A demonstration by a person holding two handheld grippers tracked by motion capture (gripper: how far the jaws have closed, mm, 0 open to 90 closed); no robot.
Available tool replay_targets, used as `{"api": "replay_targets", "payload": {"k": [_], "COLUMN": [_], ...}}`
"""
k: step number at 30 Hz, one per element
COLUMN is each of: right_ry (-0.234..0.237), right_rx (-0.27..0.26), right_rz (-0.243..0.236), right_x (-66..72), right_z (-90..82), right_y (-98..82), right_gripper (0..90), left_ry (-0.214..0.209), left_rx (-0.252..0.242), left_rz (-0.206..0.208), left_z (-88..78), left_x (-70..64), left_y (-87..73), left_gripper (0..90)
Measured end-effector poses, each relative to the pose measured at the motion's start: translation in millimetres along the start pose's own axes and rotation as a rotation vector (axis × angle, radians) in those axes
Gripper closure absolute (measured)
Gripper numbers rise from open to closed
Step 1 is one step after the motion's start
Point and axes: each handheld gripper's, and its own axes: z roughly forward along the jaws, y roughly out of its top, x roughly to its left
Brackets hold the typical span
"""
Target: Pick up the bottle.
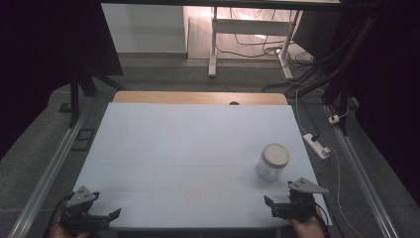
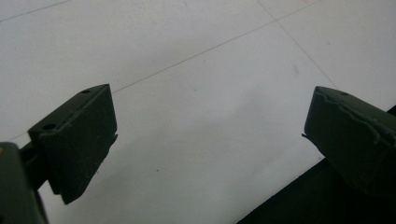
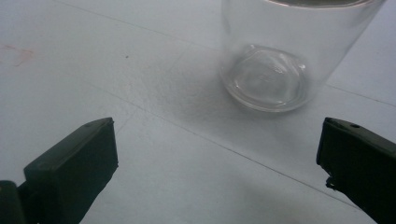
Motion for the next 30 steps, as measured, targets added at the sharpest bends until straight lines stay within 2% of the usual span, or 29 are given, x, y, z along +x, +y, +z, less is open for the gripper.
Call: {"api": "replay_targets", "payload": {"k": [8,14,17,23,26,30], "right_ry": [0.029,0.046,0.051,0.060,0.071,0.068], "right_rx": [0.012,0.034,0.042,0.066,0.069,0.072], "right_rz": [0.025,0.055,0.069,0.097,0.097,0.096], "right_x": [-3.5,-7.0,-8.0,-10.6,-11.3,-11.2], "right_z": [1.3,3.4,4.3,6.3,6.6,6.7], "right_y": [0.4,0.8,1.1,1.6,1.7,2.1], "right_gripper": [0.0,0.0,0.0,0.0,0.0,0.0], "left_ry": [-0.004,-0.024,-0.018,0.000,0.002,-0.014], "left_rx": [0.018,0.033,0.040,0.062,0.072,0.070], "left_rz": [0.002,-0.012,-0.012,0.004,-0.001,-0.017], "left_z": [1.8,3.3,4.0,6.0,6.5,6.0], "left_x": [0.0,2.1,2.0,-0.4,-0.2,2.2], "left_y": [0.6,1.3,1.6,2.6,2.8,2.4], "left_gripper": [3.9,3.4,0.2,0.0,0.0,0.2]}}
